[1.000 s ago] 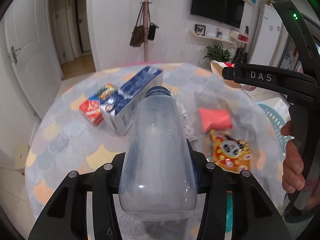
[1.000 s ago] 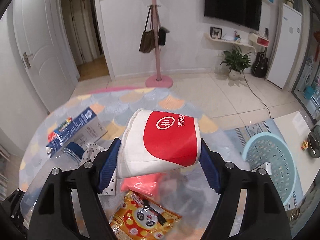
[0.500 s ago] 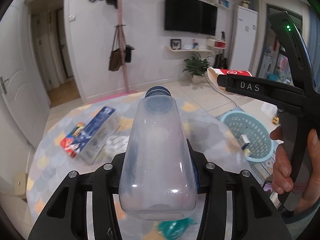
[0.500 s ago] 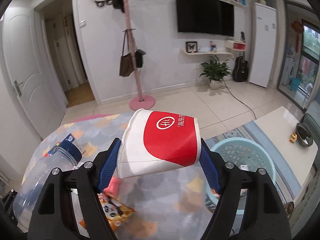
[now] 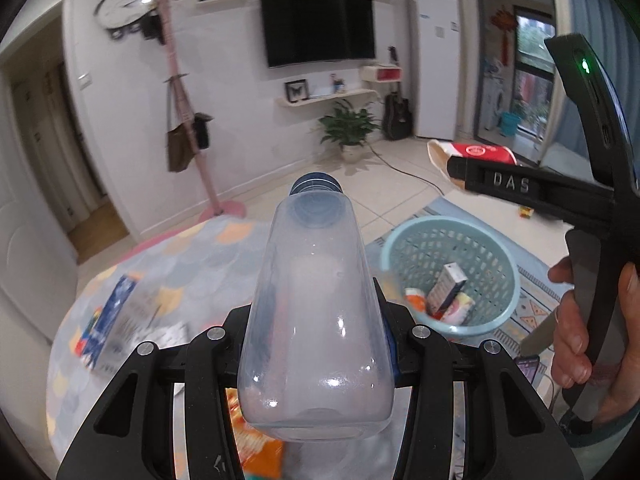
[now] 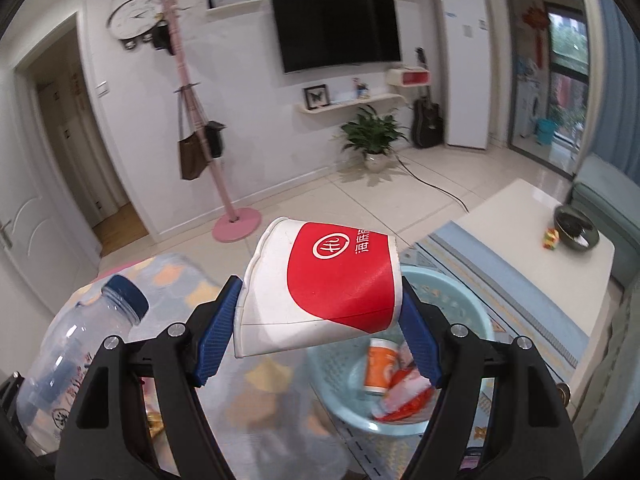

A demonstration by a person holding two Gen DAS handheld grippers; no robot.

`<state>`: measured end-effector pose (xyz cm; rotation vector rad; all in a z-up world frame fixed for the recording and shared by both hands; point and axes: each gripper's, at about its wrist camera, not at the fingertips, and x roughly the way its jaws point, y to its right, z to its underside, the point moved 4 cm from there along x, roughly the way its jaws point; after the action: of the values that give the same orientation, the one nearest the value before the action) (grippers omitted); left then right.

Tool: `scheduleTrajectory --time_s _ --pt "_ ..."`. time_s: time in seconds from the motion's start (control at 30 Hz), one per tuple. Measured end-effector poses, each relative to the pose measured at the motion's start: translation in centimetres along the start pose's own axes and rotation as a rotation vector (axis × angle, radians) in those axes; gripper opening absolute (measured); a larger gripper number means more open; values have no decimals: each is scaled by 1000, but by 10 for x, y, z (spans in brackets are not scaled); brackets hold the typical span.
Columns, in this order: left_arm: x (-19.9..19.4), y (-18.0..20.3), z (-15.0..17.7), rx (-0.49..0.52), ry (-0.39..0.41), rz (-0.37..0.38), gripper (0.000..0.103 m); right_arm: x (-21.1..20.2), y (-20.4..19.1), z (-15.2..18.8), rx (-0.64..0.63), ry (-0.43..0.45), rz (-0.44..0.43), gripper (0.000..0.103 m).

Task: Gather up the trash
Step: 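Carry the clear bottle and red-white cup over the blue basket and release both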

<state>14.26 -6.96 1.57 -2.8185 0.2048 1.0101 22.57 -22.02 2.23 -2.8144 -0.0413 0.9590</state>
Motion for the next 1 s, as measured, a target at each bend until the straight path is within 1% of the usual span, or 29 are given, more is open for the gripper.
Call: scheduleTrajectory --time_s 0.17,0.23,0.4,0.53,0.63,0.77,0.87,0.93,1.0 --pt "28 29 -21 41 -14 59 45 17 46 5 70 -27 41 72" --pt "43 41 -29 50 -26 99 45 27 62 10 95 -47 54 72" --pt "86 64 -42 51 -96 185 45 57 95 27 147 -118 113 72" --pt "116 80 -45 64 -149 237 45 79 112 40 176 -178 149 72" --pt "136 87 -47 60 -187 257 45 92 123 47 197 -217 161 72" --pt "149 94 -46 48 -216 285 45 102 130 52 221 -248 160 72" --pt "150 97 -49 57 -206 273 47 106 133 54 230 -258 157 72" --pt "148 98 -50 60 -192 268 52 106 134 55 238 -264 156 72" --pt "146 98 -51 53 -191 266 54 107 134 57 243 -273 146 72"
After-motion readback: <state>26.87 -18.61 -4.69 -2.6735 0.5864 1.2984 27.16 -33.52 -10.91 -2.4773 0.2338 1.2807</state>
